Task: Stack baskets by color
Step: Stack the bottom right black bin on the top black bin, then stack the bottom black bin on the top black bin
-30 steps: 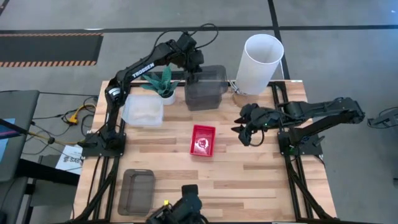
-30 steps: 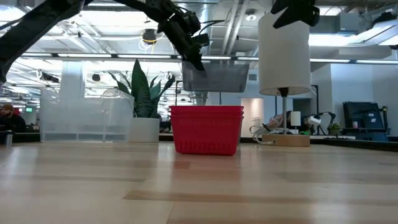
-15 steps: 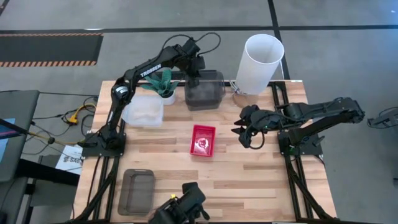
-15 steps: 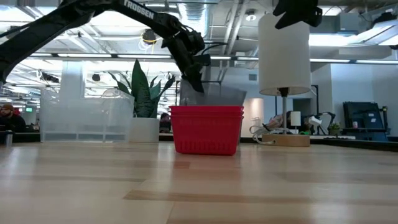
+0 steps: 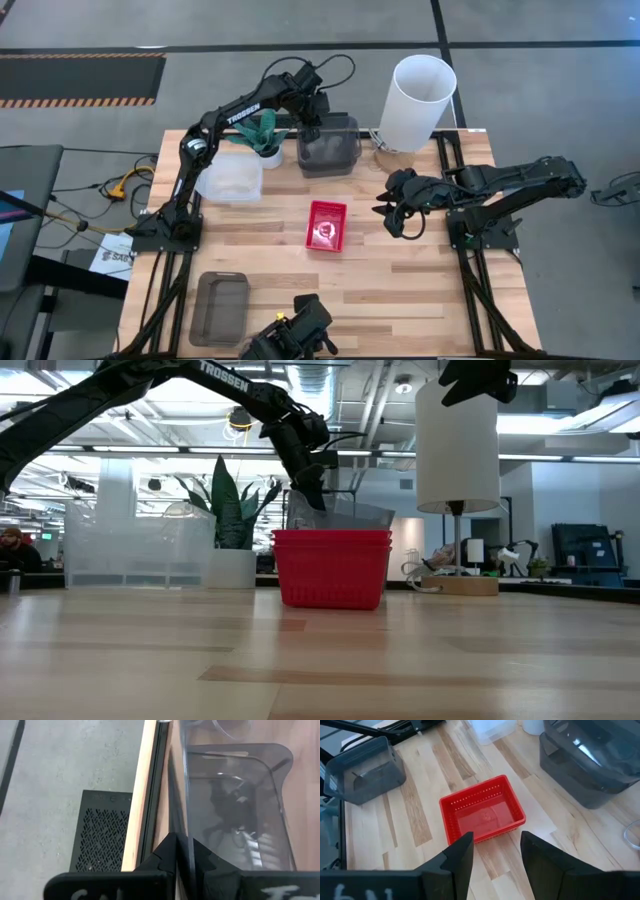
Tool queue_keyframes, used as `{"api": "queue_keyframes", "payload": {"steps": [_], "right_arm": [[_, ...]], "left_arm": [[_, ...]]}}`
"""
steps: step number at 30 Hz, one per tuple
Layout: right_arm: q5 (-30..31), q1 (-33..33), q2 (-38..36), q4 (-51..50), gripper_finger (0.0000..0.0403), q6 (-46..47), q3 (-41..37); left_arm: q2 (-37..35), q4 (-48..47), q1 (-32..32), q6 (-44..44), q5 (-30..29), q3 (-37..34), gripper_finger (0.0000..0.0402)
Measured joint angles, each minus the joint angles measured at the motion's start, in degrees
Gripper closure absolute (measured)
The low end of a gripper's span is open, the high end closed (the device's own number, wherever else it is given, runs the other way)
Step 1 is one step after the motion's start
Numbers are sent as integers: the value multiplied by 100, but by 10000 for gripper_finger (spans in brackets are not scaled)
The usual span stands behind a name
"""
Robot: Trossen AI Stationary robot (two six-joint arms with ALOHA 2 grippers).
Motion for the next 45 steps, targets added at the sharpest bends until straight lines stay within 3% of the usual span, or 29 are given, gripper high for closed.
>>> {"api": "queue_keyframes", "payload": {"steps": [33, 37, 45], "right_arm": [[-39, 153, 0, 2, 230, 83, 5], [-39, 138, 0, 2, 230, 153, 7], [-42, 154, 0, 1, 230, 310, 7]], "left_arm": [[-9, 452, -49, 518, 144, -656, 396], [-9, 395, -59, 549, 114, -656, 359], [-9, 330, -98, 393, 57, -525, 229]]}}
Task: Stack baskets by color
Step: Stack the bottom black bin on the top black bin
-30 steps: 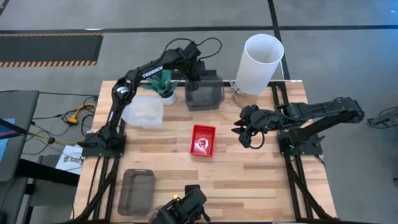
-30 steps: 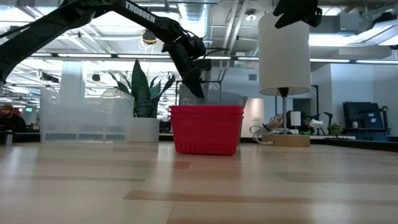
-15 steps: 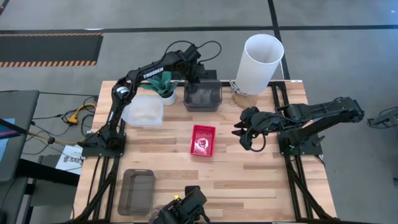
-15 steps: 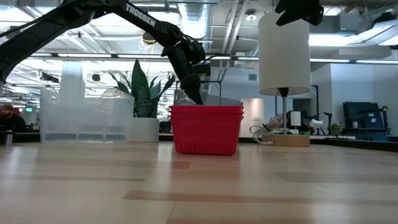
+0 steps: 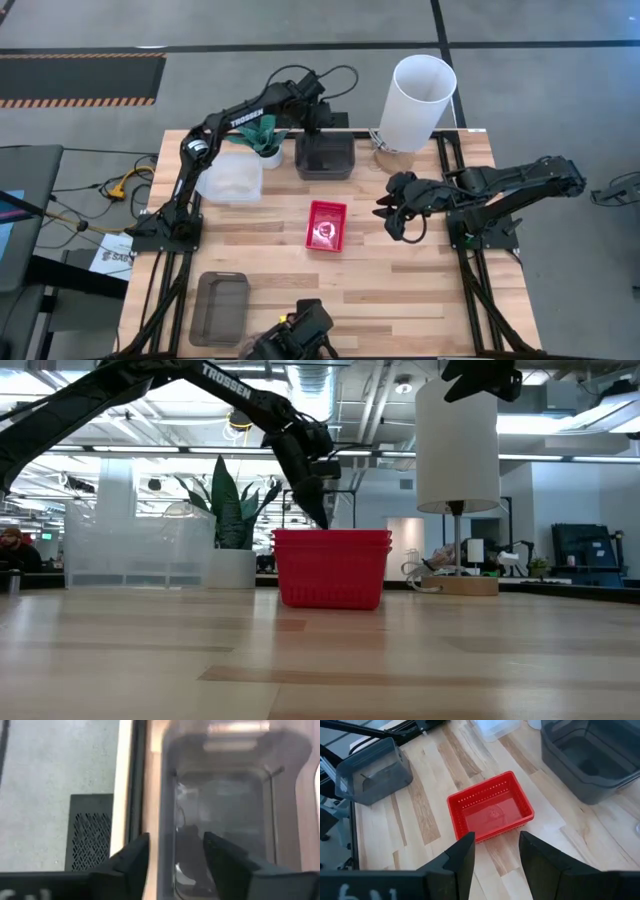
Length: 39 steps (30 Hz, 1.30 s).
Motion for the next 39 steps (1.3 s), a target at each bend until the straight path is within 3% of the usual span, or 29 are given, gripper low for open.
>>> {"api": "queue_keyframes", "payload": {"steps": [6, 11, 13, 18, 27, 32, 36, 39], "right_arm": [[-8, 36, 0, 0, 230, 2, 0], [-7, 34, 0, 2, 230, -134, 0], [-6, 34, 0, 6, 230, -184, 0], [-6, 34, 2, 74, 230, -345, 0], [-4, 142, 2, 269, 230, -715, 0], [18, 272, 2, 279, 230, -767, 0], [51, 296, 2, 371, 230, -767, 0], [75, 289, 2, 496, 230, -770, 0]], "left_arm": [[-6, -540, -12, -438, 15, 670, 139], [-34, -1439, -152, -873, 228, 1463, 100], [-46, -1791, -226, -1172, 368, 1786, 94], [-789, -1948, -558, -1679, 513, 1525, 97], [-1828, -3841, -1798, -1978, 729, 1500, 124], [-3002, -3606, -2714, -2718, 1444, 382, 139], [-4177, -3379, -3464, -3837, 589, -1214, 150], [-5056, -2923, -3969, -4629, 466, -2549, 155]]}}
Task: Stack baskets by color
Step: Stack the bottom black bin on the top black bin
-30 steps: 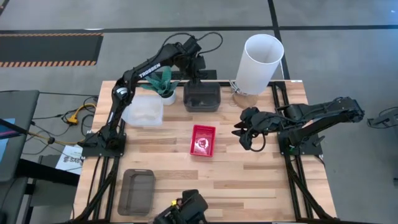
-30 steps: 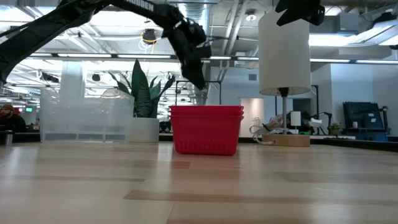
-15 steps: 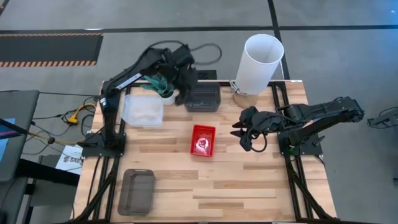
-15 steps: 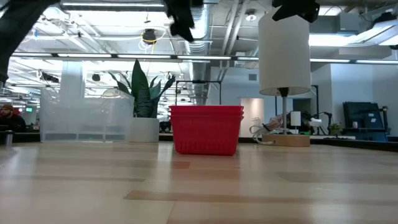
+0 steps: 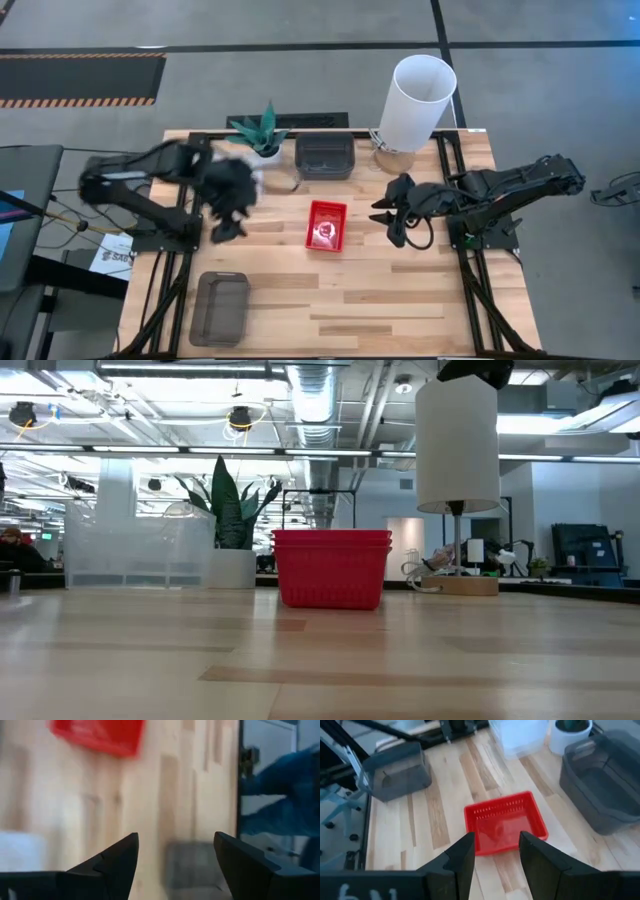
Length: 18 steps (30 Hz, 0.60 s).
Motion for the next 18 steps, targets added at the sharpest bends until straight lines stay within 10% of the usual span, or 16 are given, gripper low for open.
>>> {"api": "queue_keyframes", "payload": {"steps": [8, 18], "right_arm": [[8, -171, 0, 267, 230, -32, 0], [5, -354, 0, 623, 230, 10, 0]], "left_arm": [[-1581, 1055, -1098, -1984, 17, -2841, 157], [-1734, 1739, -1660, -2513, 378, -4465, 157]]}}
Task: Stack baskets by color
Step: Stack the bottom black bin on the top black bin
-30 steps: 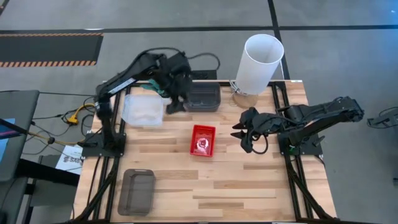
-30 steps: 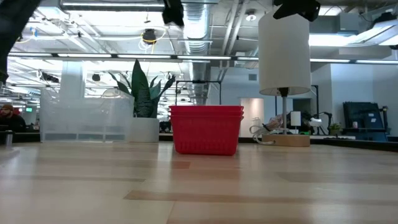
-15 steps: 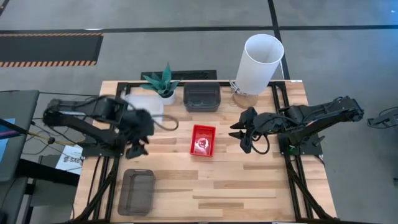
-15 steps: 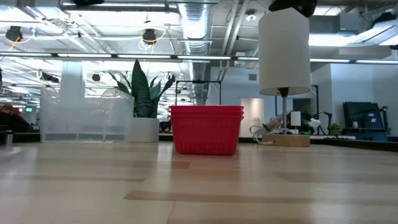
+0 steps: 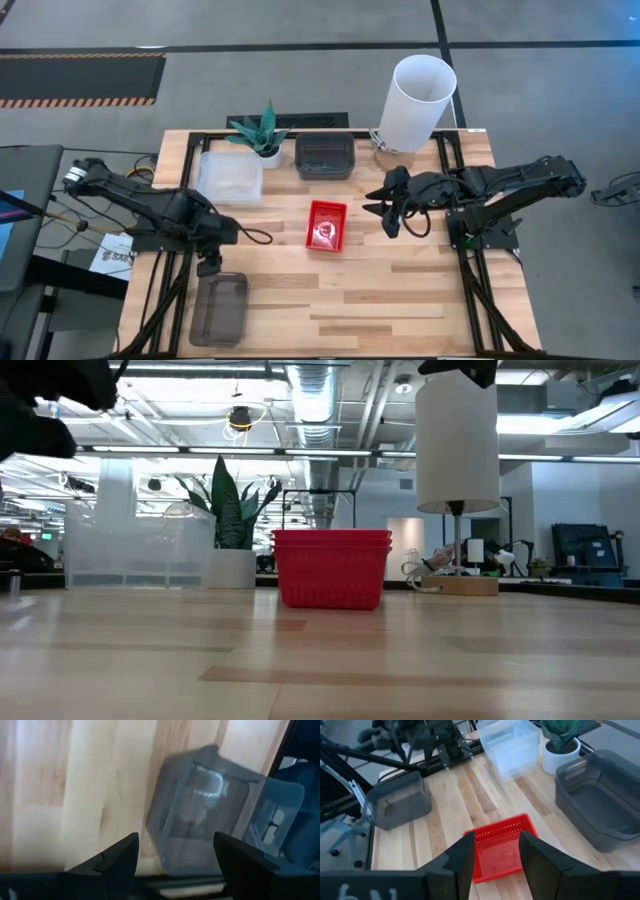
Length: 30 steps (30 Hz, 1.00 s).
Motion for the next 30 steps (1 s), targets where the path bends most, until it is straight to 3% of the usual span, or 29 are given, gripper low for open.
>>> {"api": "queue_keyframes", "payload": {"steps": [11, 17, 23, 30], "right_arm": [[-1, 4, 2, 62, 230, 135, 0], [-4, 5, 4, 60, 230, 149, 0], [-16, 11, 2, 37, 230, 114, 0], [-59, 11, 2, 34, 230, -192, 0]], "left_arm": [[469, 754, -628, 318, -423, -560, 157], [972, 870, -1003, 96, -317, -620, 157], [1262, 877, -1202, -1501, -343, -620, 157], [779, 288, -1202, -3637, -759, -618, 157]]}}
